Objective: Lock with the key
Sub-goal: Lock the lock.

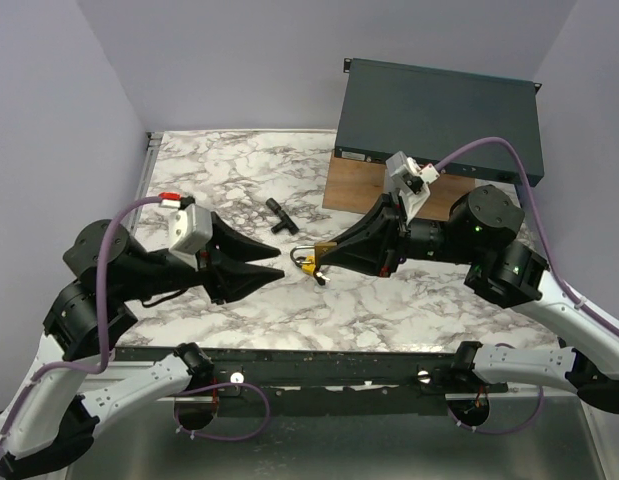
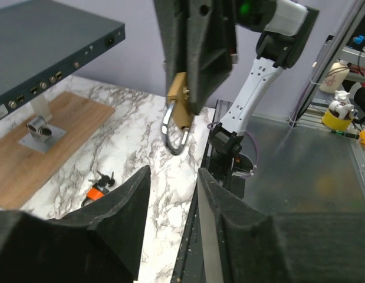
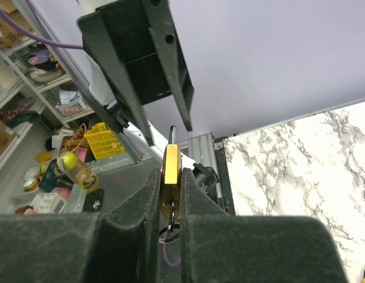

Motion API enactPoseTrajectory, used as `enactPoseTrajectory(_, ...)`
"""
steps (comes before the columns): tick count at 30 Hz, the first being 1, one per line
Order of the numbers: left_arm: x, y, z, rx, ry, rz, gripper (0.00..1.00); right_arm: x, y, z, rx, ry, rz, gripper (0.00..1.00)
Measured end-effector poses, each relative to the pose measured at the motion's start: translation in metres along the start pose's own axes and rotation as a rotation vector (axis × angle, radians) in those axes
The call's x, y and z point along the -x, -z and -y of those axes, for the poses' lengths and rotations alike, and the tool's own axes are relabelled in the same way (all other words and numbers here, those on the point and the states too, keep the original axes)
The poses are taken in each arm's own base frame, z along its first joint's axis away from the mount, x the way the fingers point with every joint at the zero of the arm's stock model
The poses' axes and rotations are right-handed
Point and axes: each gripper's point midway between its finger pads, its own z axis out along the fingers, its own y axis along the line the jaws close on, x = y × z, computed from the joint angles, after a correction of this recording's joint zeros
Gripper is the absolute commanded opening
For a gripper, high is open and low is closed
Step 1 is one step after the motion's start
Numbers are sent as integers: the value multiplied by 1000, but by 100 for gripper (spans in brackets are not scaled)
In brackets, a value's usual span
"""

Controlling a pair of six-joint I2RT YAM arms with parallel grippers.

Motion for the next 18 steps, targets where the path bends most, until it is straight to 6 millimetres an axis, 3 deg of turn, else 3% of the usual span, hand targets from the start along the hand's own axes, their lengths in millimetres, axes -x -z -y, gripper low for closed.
enactPoseTrajectory(7, 10, 10, 12, -33, -46, 33, 41, 2, 1, -1, -2, 0, 5, 1)
enactPoseTrajectory(18, 7, -18, -3, -41, -2, -5, 39, 3, 1, -1, 1, 2, 11, 1)
